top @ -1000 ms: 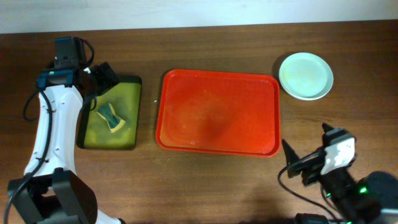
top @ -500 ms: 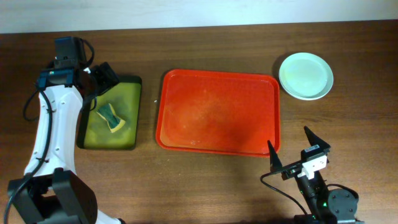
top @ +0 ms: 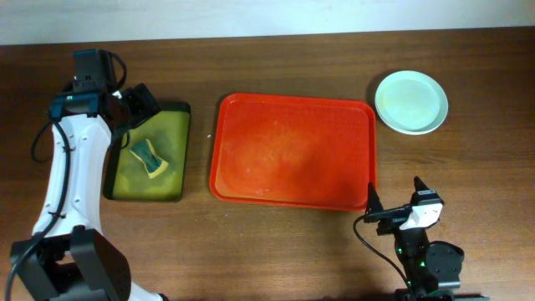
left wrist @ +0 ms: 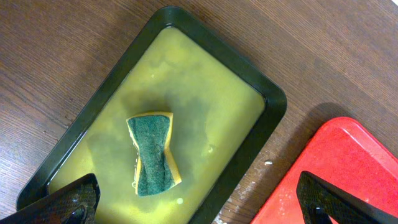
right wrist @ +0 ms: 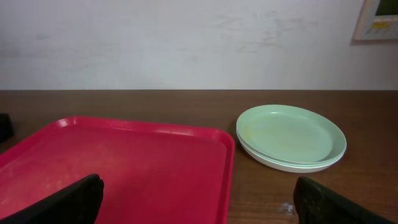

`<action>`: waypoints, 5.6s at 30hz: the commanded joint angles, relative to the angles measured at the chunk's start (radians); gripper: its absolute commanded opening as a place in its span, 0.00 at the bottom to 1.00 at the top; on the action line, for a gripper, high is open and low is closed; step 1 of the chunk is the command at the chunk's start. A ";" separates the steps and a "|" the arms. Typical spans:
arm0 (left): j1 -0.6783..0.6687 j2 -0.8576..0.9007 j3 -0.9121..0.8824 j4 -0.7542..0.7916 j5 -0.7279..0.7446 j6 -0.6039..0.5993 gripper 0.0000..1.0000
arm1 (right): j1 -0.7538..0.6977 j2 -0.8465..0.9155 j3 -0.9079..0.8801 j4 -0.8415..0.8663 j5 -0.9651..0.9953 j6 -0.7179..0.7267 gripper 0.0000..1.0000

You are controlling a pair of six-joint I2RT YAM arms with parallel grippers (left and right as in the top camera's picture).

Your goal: Clean dirty plates on tray and stack at the side

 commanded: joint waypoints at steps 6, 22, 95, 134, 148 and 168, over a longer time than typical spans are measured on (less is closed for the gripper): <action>0.004 0.002 0.003 0.002 0.004 0.002 0.99 | 0.010 -0.009 -0.005 -0.008 0.026 0.010 0.98; 0.004 0.002 0.003 0.002 0.003 0.002 0.99 | 0.010 -0.009 -0.005 -0.008 0.026 0.010 0.98; -0.143 -1.720 -1.529 0.833 0.021 0.443 0.99 | 0.010 -0.009 -0.005 -0.008 0.026 0.010 0.98; -0.143 -1.720 -1.529 0.833 0.021 0.443 0.99 | 0.010 -0.009 -0.005 -0.008 0.026 0.010 0.98; -0.143 -1.720 -1.529 0.833 0.021 0.443 0.99 | 0.010 -0.009 -0.005 -0.008 0.026 0.010 0.98; -0.143 -1.720 -1.529 0.833 0.021 0.443 0.99 | 0.010 -0.009 -0.005 -0.008 0.026 0.010 0.98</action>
